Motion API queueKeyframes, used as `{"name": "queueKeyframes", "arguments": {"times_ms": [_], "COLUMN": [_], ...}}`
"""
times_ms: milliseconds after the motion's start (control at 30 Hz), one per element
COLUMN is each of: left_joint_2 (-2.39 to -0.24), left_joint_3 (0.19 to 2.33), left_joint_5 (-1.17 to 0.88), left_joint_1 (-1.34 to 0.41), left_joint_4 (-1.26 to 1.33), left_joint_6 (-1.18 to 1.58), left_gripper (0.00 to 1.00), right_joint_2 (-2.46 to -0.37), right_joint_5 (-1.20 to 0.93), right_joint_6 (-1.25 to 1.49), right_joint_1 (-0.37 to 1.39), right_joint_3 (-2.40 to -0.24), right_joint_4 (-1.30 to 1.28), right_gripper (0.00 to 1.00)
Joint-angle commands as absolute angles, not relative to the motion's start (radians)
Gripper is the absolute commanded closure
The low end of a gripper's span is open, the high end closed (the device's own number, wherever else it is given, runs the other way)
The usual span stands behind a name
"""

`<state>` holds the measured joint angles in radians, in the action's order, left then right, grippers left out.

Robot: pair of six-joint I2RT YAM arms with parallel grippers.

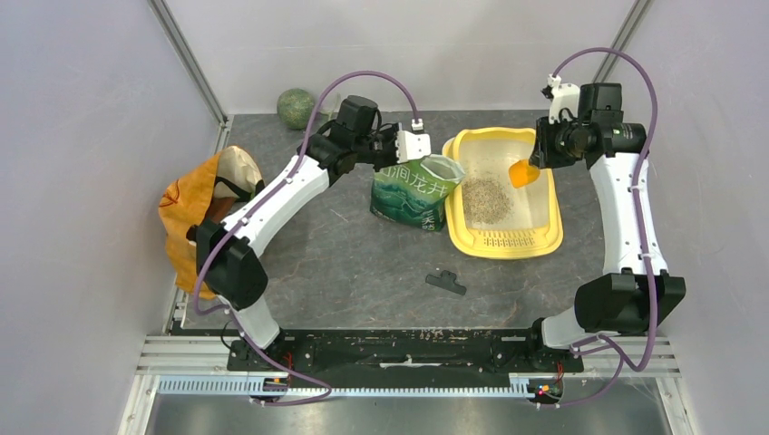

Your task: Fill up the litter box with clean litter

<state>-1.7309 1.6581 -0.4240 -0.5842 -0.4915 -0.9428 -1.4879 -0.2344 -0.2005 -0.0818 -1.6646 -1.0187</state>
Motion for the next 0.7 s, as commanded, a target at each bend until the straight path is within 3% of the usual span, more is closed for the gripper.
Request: {"name": "queueKeyframes", "arguments": {"times_ms": [0,333,500,667], "left_joint_2": [-1.645,-1.569,-1.528,-1.531], "left_joint_3": [1.661,1.624,1.541,1.531], "left_joint_5": [-0.383,-0.367,-0.366,-0.360], "left_joint_1": [-0.534,-0.458,-0.456,-0.456], "left_joint_4": [-0.454,-0.512,-0.493,-0.485], "left_joint_6": [-0.887,-0.931,-0.965,-0.953], "left_gripper": [0.98,0.98,0.98,0.98], "right_joint_2": [-1.480,-1.516,-1.465,-1.485], "right_joint_5": [-0.364,-0.599,-0.789,-0.971], "right_joint_6": [-0.148,-0.008,0.173,0.209], "right_joint_1": [-0.081,-0.087,-0.095,-0.095], "right_joint_3": [-1.746,-1.843,-1.765,-1.702], "right_joint_4": [-1.031,-1.004,-0.831,-0.871], "right_gripper": [1.00,1.00,1.00,1.00]}}
